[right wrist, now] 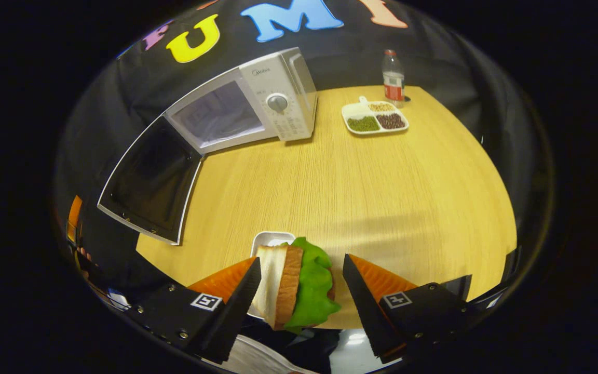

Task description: Open the microwave oven with the left hand, put the food in, and close the microwave oven.

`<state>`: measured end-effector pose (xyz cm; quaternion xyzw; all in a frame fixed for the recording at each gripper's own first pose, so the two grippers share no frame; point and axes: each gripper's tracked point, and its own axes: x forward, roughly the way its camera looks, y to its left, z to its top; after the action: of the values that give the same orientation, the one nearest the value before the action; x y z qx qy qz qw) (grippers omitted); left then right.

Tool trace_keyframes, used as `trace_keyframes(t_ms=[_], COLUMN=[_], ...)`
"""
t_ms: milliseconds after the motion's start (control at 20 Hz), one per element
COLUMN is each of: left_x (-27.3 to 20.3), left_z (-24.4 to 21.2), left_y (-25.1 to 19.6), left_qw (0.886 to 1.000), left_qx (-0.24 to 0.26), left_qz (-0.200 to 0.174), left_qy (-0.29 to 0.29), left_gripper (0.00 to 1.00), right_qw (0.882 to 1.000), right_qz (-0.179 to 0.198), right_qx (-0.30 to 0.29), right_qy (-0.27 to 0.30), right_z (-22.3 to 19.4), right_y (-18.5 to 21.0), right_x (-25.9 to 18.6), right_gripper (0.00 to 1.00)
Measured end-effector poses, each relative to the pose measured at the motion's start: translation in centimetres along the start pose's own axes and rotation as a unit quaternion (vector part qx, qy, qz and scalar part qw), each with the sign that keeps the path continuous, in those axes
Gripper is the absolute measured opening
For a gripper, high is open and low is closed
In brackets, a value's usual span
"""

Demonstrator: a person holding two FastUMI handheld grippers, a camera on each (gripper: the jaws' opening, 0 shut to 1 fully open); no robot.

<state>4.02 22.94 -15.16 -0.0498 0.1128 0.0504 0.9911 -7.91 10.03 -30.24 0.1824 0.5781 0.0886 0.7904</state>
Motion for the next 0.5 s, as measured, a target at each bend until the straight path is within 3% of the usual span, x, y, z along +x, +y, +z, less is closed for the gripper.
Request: trace_keyframes(t_ms=[100,200,350,500], left_x=[0.1,0.0,0.2,0.6], left_z=[-0.3,-0.8,-1.5,-1.9], left_y=[-0.1,-0.2,-0.2,0.3], left_qw=[1.0,1.0,1.0,1.0], left_qx=[0.002,0.003,0.004,0.0], left_qz=[0.001,0.002,0.005,0.01], left_qy=[0.001,0.005,0.011,0.014], left_gripper=[0.98,0.98,0.96,0.98], right_qw=[0.999,0.996,0.991,0.994], right_qz=[0.004,0.029,0.064,0.059], right_qx=[0.037,0.072,0.109,0.092], right_qy=[0.033,0.044,0.038,0.008], right_z=[-1.5,-2.1,-1.7,-0.7], right_y=[0.1,0.7,1.8,2.5], right_x=[0.3,0.7,-0.2,-1.1], right_gripper=[0.96,0.8,0.39,0.39])
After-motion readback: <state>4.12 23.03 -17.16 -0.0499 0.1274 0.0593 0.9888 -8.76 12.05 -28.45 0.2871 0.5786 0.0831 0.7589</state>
